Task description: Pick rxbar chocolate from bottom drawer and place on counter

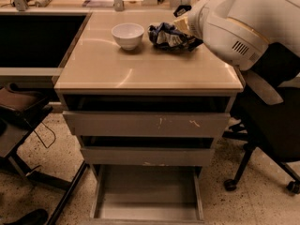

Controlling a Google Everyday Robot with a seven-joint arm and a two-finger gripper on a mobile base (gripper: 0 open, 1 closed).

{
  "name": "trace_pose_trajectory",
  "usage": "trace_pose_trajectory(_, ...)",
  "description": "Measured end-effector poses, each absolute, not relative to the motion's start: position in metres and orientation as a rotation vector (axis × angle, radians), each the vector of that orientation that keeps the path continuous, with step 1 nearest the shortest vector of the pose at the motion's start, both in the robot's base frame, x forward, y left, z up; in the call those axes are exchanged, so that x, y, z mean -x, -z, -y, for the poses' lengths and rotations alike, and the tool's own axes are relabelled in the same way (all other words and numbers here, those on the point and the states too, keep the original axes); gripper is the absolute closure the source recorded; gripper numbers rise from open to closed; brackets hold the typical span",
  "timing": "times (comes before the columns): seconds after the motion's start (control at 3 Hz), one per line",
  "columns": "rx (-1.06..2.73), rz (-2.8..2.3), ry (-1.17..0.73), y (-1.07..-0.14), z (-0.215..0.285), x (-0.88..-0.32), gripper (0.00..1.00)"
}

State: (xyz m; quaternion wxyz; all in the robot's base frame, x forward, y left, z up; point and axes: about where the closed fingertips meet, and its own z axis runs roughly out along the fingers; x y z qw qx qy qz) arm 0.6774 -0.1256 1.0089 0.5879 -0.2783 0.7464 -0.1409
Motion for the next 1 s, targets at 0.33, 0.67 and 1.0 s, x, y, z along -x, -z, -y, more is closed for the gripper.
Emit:
trace_pose_trajectory(0.33, 0.6, -1.809, 0.291, -0.961, 0.154, -0.706, 1.0)
trace_pose_trajectory(0.67, 0.577, -1.855, 0.28, -0.915, 0.18, -0.713, 1.0)
trace_pose_trajectory(1.0, 0.598, -1.851, 0.304, -0.888, 0.197, -0.712, 1.0)
